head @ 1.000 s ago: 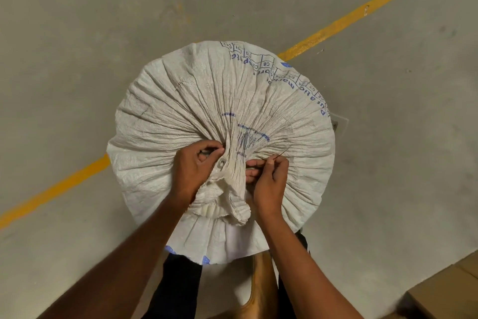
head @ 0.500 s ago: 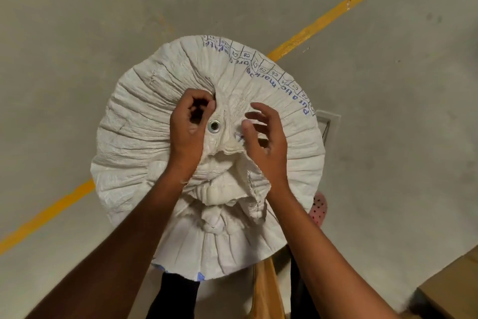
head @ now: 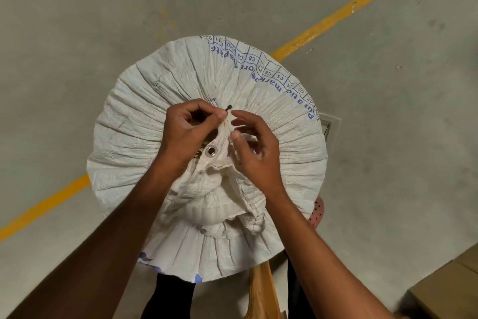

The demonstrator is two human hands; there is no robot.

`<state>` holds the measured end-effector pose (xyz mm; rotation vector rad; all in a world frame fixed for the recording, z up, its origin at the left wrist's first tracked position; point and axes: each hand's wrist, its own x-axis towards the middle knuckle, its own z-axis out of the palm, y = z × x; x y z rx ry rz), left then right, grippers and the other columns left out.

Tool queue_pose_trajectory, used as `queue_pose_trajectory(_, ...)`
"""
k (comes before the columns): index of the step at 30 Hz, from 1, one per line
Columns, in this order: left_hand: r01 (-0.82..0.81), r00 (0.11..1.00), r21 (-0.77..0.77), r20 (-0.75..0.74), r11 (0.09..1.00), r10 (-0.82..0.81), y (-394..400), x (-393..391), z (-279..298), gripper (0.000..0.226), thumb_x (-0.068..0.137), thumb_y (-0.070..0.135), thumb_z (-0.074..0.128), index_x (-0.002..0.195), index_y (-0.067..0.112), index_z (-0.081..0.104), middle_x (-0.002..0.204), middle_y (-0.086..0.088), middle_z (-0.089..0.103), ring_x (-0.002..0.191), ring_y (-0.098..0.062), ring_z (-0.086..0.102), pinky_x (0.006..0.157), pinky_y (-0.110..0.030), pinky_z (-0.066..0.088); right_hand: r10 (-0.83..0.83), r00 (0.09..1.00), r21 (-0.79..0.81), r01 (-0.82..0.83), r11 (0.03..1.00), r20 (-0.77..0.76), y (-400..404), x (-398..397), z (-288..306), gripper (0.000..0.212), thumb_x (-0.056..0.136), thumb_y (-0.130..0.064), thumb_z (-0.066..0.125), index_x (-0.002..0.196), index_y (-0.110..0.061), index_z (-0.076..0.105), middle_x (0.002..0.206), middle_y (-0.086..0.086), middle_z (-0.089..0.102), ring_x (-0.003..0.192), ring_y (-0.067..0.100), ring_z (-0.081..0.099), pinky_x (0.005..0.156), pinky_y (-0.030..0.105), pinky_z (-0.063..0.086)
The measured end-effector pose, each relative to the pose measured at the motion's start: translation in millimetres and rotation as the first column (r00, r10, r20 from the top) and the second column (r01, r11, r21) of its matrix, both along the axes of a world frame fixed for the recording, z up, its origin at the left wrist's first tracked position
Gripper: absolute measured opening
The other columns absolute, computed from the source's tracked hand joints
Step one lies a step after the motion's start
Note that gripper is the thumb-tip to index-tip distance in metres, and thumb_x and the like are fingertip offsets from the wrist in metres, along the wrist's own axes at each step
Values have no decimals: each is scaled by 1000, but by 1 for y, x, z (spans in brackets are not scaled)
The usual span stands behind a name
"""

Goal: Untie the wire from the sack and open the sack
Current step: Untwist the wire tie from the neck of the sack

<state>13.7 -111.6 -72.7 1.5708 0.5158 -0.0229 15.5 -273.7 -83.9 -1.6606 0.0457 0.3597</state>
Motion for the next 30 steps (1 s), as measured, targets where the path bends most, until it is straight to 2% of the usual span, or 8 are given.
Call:
queue_pose_trajectory(4, 103, 993, -20, -47, 994, -104, 2, 2, -2, 2, 88, 2, 80, 87, 3, 78, 63, 3, 73, 51, -4, 60, 51, -17, 48, -154, 988, 61, 155, 986, -23, 0, 9, -2, 12, 103, -6, 63, 108, -6, 74, 99, 8, 75, 94, 20, 71, 82, 29, 56)
queue_pose_trajectory(8, 187, 981, 88, -61, 978, -182, 4, 6, -3, 5, 84, 11, 86, 87, 10, 82, 80, -5, 81, 73, -20, 75, 72, -39, 61, -164, 984, 47, 167, 985, -70, -2, 18, -7, 8, 100, -6, 70, 95, -8, 75, 86, 0, 74, 81, 10, 69, 74, 24, 53)
queue_pose_trajectory(12, 212, 976, 146, -83, 966, -201, -4, 9, 0, 5, 83, 15, 88, 86, 15, 83, 81, -3, 81, 77, -30, 77, 76, -51, 63, -145, 985, 71, 152, 986, -94, -10, 23, -13, 5, 97, -4, 72, 92, -5, 74, 81, 1, 73, 75, 14, 69, 71, 30, 54)
queue_pose_trajectory(16, 300, 953, 241, -125, 923, -278, -19, 19, 5, 8, 83, 18, 87, 86, 23, 83, 81, 6, 81, 76, -14, 77, 73, -31, 61, -142, 982, 108, 156, 982, -127, -32, 29, -16, 9, 98, -2, 70, 91, -5, 73, 80, 4, 72, 73, 16, 67, 68, 29, 54)
queue_pose_trajectory(21, 518, 855, 414, -231, 749, -464, -51, 55, 15, 9, 85, 27, 85, 92, 31, 83, 74, 19, 75, 55, -4, 65, 54, -17, 50, -450, 867, 103, 479, 872, -214, -112, 50, -33, 15, 100, 2, 64, 89, -7, 70, 76, 3, 75, 70, 13, 68, 64, 25, 56)
queue_pose_trajectory(23, 606, 793, 444, -271, 660, -546, -73, 78, 16, 12, 88, 25, 83, 95, 34, 82, 72, 22, 73, 58, -3, 65, 53, -12, 47, -528, 808, 112, 569, 815, -263, -155, 56, -44, 21, 101, 5, 62, 87, -9, 69, 72, 3, 76, 65, 16, 70, 61, 27, 58)
queue_pose_trajectory(27, 692, 697, 459, -223, 557, -682, -142, 127, -3, 17, 91, 16, 80, 94, 33, 82, 79, 17, 78, 68, -6, 68, 62, -15, 48, -579, 728, 137, 658, 741, -367, -230, 60, -60, 18, 99, 11, 60, 90, -4, 67, 73, 14, 73, 62, 23, 69, 60, 30, 60)
queue_pose_trajectory(30, 721, 609, 529, -173, 449, -774, -209, 147, -37, 9, 92, 24, 75, 94, 27, 83, 88, 10, 79, 82, -1, 69, 78, -24, 49, -581, 709, 98, 663, 742, -401, -272, 60, -73, 17, 97, 12, 60, 97, -3, 67, 78, 21, 70, 64, 25, 67, 60, 31, 60)
